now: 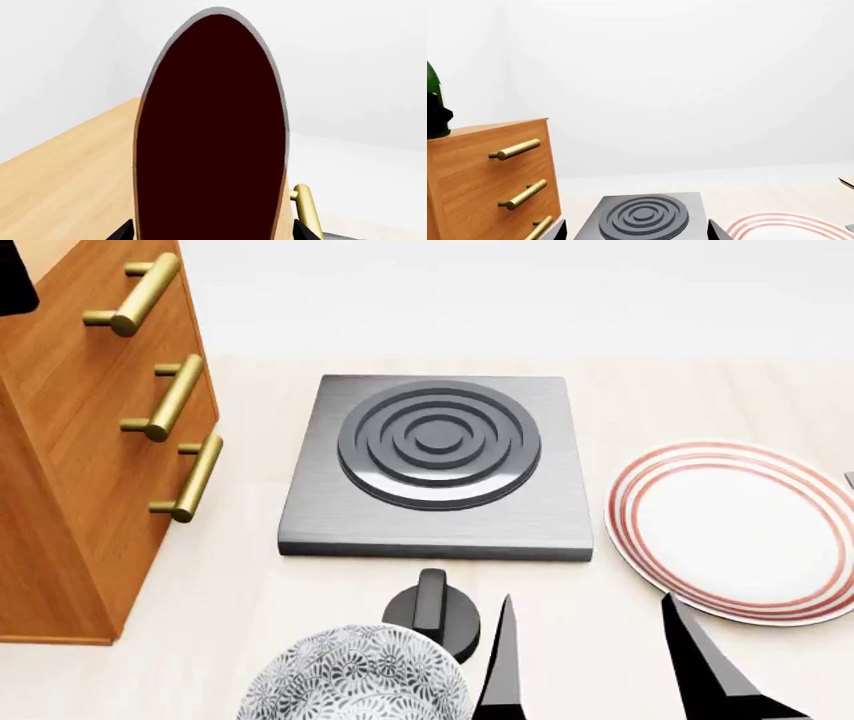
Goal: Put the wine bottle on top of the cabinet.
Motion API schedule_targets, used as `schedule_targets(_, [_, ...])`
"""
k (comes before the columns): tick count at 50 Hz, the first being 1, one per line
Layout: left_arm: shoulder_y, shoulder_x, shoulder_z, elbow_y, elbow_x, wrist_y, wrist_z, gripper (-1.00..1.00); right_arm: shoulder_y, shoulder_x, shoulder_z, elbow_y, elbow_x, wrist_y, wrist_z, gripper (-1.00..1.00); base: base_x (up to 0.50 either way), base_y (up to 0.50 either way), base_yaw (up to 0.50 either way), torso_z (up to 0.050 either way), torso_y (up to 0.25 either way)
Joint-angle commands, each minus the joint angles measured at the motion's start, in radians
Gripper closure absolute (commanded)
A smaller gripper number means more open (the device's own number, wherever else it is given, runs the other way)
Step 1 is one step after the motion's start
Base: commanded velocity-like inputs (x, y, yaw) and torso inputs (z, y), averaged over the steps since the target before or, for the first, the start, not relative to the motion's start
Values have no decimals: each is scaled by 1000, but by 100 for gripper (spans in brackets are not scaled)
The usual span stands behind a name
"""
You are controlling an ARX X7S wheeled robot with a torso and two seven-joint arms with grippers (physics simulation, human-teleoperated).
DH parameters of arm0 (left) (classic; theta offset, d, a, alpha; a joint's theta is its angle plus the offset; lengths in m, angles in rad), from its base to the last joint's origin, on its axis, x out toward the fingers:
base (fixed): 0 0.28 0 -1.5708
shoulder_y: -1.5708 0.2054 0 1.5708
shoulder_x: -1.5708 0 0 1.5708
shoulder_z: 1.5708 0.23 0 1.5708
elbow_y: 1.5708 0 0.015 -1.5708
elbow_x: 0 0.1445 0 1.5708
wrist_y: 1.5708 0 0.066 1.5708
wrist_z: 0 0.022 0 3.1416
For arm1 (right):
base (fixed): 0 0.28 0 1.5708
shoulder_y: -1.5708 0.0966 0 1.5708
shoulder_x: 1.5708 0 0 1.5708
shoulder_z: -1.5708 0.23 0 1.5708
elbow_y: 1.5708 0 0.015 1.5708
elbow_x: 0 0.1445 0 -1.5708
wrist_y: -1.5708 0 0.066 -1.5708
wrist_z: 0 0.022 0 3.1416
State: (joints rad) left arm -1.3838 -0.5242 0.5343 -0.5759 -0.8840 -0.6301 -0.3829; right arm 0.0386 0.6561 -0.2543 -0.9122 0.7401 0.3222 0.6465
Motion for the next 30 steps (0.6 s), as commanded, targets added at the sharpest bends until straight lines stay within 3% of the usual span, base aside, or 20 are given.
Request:
schedule_targets(1, [28, 6, -43, 61, -14, 40, 15, -100, 2, -22, 24, 1, -19, -9, -7, -100, 0, 0, 0, 0, 0])
schedule_targets(30, [301, -216, -41, 666, -58, 27, -113, -100, 24, -27, -11, 5, -28, 5, -2, -100, 0, 0, 0, 0, 0])
